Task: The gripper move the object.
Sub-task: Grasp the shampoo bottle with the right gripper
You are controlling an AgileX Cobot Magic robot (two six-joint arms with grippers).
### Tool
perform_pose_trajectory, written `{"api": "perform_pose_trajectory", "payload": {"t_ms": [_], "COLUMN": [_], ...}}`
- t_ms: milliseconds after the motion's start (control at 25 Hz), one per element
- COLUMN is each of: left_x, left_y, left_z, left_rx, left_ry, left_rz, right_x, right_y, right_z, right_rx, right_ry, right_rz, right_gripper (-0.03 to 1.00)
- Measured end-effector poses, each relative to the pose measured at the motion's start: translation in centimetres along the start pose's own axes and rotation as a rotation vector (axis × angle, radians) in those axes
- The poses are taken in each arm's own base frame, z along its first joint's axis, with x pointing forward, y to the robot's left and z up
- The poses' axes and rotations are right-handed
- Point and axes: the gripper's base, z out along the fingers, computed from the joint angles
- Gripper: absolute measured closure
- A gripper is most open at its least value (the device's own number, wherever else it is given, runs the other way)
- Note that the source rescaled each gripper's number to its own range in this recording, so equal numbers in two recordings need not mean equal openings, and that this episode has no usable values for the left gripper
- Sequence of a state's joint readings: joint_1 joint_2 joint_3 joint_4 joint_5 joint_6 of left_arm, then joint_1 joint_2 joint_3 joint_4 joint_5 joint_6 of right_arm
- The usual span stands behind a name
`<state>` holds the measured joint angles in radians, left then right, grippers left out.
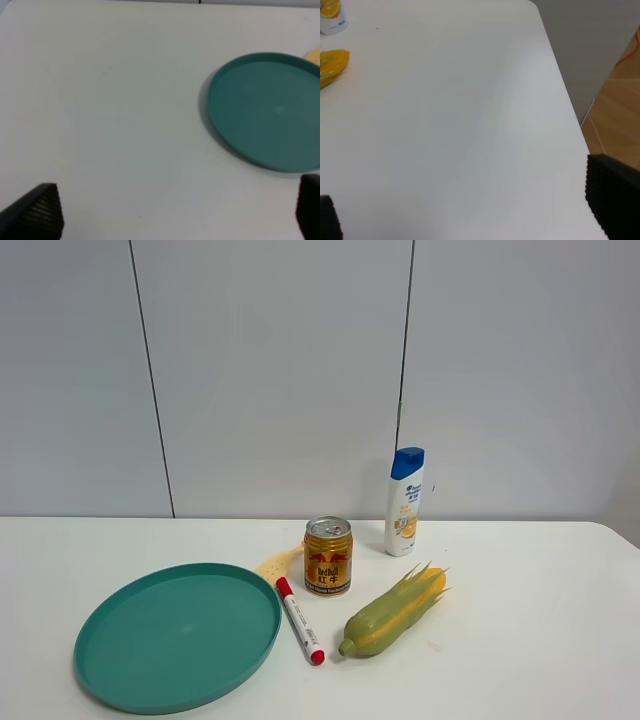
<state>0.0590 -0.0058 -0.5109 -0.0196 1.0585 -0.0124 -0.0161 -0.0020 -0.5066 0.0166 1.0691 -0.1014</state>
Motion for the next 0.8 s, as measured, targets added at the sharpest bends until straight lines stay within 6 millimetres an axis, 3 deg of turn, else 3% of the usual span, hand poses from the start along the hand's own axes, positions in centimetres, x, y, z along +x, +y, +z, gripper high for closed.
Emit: {"api": "perform_pose_trajectory", "payload": {"t_ms": [800], "left_x": [0.0], "left_y": [0.0], "left_z": [0.0], "left_rx": [0.0], "left_ry": [0.0], "left_rz": [0.0], "right_x": [0.0], "right_y": [0.0], "right_z": [0.0], "right_rx": [0.0], "right_ry": [0.0], "right_rz": [0.0], "right_gripper": [-0.03]}}
